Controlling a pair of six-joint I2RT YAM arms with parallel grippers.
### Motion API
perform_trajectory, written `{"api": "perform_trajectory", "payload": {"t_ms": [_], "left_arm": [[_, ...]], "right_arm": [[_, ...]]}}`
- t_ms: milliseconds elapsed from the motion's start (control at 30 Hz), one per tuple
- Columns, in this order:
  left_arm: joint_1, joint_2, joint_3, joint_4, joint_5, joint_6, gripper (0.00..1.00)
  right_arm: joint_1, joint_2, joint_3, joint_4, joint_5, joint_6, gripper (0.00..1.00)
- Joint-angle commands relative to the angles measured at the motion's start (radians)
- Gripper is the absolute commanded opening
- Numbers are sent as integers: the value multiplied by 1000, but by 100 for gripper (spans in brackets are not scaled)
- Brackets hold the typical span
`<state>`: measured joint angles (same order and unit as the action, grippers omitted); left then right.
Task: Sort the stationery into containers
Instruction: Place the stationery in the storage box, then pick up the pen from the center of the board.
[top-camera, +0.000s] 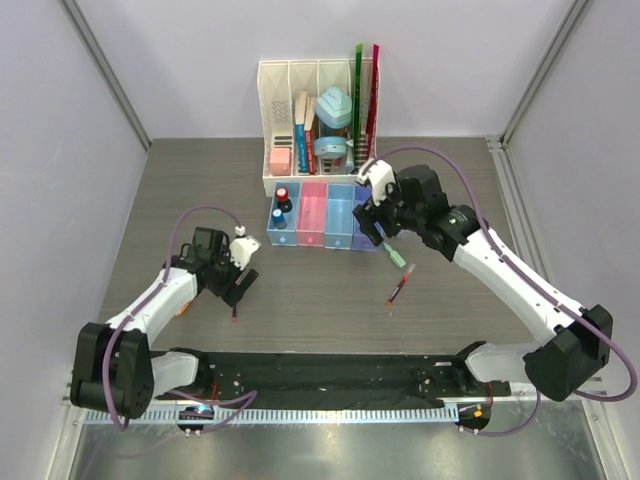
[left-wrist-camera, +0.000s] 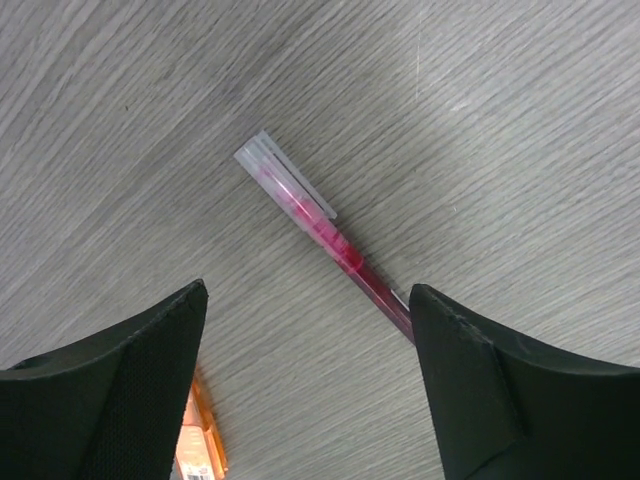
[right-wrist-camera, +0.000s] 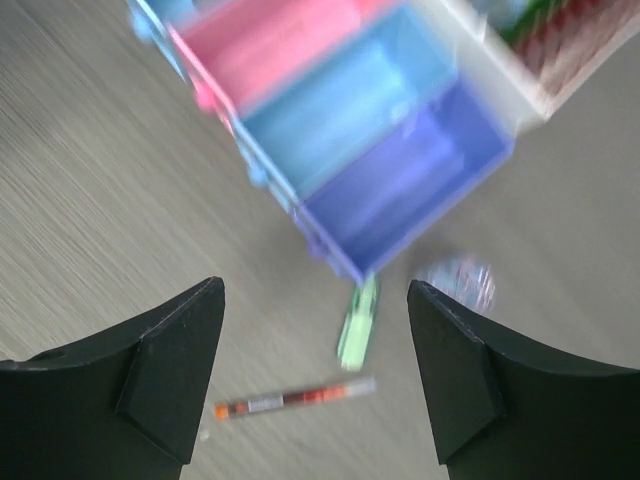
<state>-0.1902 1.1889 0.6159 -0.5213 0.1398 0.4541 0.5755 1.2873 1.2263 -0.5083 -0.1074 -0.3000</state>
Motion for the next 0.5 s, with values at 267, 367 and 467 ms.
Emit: {"api": "perform_trajectory", "payload": {"t_ms": [267, 367, 467], "left_arm": [[3, 161, 143, 17, 53, 3, 57], [-5, 199, 166, 3, 53, 4, 56], [-12, 219, 180, -2, 46, 8, 56]], "right_arm": [[-120, -48, -356, 13, -81, 107, 77], [-126, -54, -384, 27, -58, 157, 75], [-149, -54, -380, 33, -28, 216, 75]]}}
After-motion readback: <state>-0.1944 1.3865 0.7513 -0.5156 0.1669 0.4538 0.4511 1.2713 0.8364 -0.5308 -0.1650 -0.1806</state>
